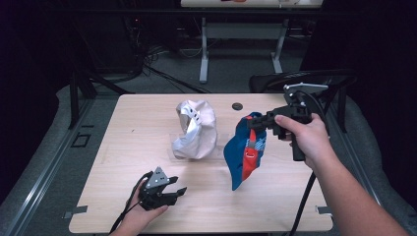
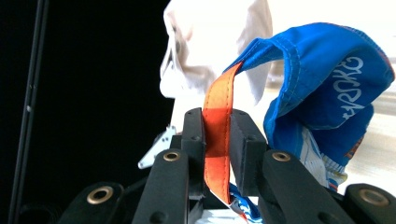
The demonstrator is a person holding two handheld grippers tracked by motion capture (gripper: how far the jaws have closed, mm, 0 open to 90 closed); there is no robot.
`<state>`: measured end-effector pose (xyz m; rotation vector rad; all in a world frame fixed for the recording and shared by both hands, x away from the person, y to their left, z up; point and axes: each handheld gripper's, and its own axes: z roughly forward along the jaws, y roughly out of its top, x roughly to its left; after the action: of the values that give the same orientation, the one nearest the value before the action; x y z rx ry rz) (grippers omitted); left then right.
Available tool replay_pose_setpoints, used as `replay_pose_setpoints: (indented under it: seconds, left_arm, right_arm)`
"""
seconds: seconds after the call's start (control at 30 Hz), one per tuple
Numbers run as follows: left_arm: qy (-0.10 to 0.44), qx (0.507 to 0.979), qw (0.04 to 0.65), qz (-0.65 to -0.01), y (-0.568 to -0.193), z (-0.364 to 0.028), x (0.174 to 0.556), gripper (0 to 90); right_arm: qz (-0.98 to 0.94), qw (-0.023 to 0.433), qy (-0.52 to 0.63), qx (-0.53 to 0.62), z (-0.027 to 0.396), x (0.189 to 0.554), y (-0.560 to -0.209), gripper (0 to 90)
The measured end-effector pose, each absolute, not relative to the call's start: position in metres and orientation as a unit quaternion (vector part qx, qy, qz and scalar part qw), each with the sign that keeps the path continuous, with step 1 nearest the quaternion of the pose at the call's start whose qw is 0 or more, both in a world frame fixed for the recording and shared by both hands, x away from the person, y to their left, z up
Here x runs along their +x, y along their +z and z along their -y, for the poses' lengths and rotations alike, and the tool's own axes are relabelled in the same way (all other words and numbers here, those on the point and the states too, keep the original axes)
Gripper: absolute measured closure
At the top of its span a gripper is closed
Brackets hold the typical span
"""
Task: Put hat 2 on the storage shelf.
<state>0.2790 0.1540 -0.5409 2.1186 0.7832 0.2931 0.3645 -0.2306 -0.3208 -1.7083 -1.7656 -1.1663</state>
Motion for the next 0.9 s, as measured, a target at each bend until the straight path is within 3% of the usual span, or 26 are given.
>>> replay_pose_setpoints:
  seconds: [0.37,0.9]
  left_arm:
    - [0.118,0.843,0.423,-0.311,-0.541,-0.153,0.277,47.8]
    - [0.122,0.824,0.415,-0.365,-0.551,-0.199,0.293,46.4]
  right_arm:
    - [0.614,0.196,-0.444,-0.623,0.242,0.376,-0.296,77.5]
    - [0.6,0.166,-0.455,-0.636,0.245,0.399,-0.269,77.5]
